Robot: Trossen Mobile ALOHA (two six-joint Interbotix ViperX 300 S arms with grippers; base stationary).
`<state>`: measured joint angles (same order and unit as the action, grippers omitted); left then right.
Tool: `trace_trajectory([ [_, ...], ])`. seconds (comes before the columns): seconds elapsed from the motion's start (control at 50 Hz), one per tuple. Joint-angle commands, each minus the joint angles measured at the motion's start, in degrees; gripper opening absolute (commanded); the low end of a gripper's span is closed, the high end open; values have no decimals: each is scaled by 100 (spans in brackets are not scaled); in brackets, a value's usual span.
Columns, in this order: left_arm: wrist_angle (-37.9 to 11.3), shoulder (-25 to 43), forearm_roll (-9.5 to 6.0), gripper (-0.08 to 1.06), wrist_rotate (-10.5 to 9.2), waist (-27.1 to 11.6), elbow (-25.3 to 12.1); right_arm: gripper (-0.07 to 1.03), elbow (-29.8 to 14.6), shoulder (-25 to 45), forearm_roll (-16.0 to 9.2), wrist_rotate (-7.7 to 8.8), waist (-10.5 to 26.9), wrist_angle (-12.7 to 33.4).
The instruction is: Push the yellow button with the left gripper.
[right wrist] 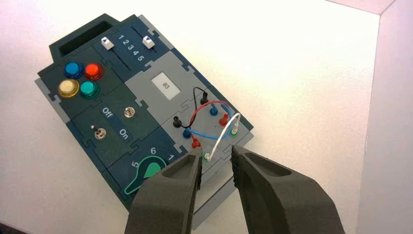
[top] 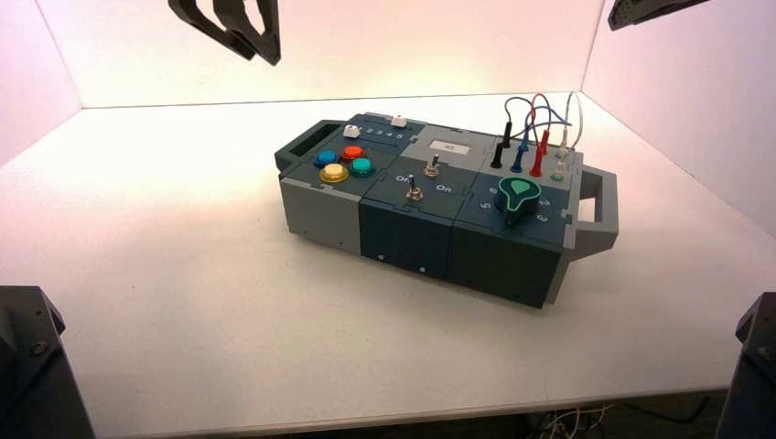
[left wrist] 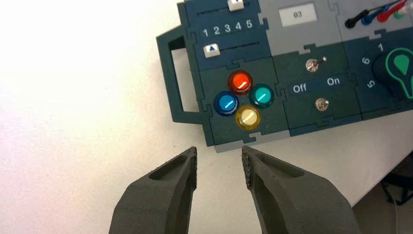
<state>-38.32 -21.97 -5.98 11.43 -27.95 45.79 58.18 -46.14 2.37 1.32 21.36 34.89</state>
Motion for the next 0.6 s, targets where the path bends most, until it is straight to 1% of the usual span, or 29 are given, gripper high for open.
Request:
trace_trajectory([
  [0.02, 35, -158, 9, 50, 18, 132, -35, 34, -79, 0, -9, -35, -26, -62],
  [0.4, 26, -185, 9, 50, 26, 167, -9, 36, -70, 35, -18, -44, -26, -88],
  [0.56, 26, -185, 18, 50, 26, 176, -9, 40, -70, 62, -26, -53, -26, -88],
  [0.6, 26, -176, 18, 50, 26, 176, -9, 45, -70, 70, -26, -53, -26, -114],
])
